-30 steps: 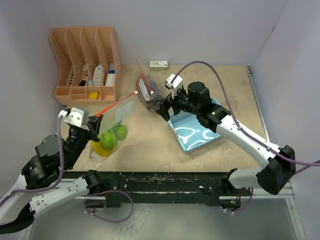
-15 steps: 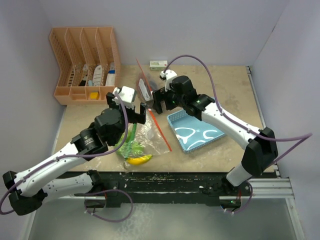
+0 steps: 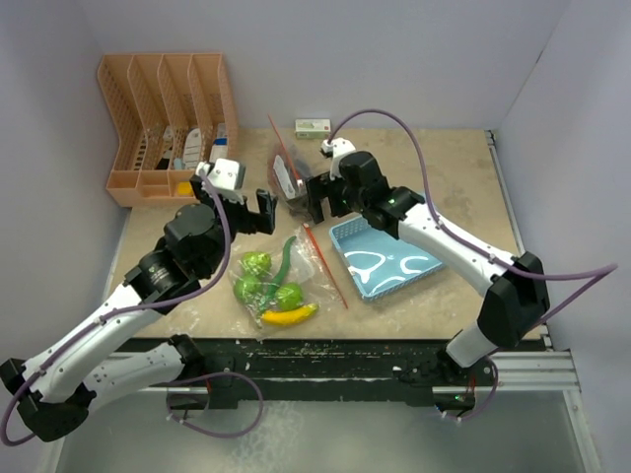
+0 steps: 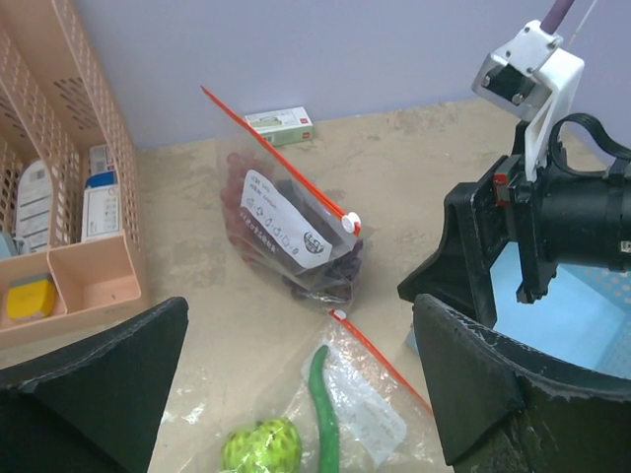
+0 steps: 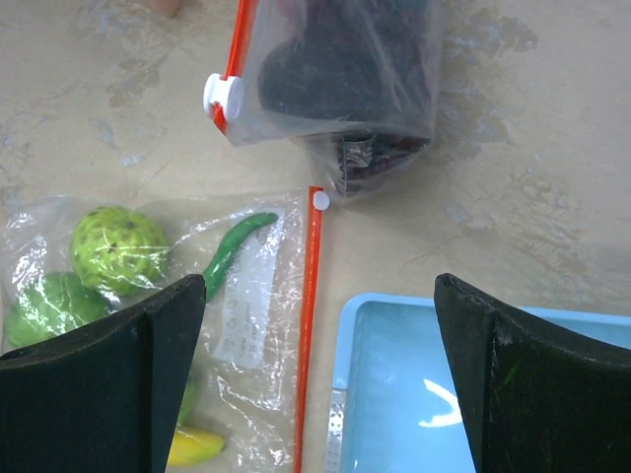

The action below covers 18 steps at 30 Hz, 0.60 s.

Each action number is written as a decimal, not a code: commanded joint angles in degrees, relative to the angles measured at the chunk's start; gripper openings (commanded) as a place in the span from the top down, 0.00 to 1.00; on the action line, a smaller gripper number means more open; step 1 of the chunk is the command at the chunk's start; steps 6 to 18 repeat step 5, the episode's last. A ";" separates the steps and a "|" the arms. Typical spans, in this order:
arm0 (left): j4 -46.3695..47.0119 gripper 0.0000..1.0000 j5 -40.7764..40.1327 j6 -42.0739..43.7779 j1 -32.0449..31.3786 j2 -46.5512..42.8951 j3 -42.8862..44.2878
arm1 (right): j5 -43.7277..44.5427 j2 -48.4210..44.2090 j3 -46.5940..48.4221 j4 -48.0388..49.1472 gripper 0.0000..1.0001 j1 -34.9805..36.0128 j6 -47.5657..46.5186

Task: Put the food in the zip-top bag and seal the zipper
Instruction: Reset both arms

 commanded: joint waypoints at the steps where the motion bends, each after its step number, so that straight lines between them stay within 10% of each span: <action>1: 0.31 0.01 1.90 -1.21 0.49 -0.05 1.05 | 3.84 -4.55 -0.85 2.23 0.01 0.13 1.07; 18: 0.31 0.01 2.60 -1.05 0.62 0.04 0.95 | 5.08 -4.53 0.13 0.78 0.00 0.15 0.69</action>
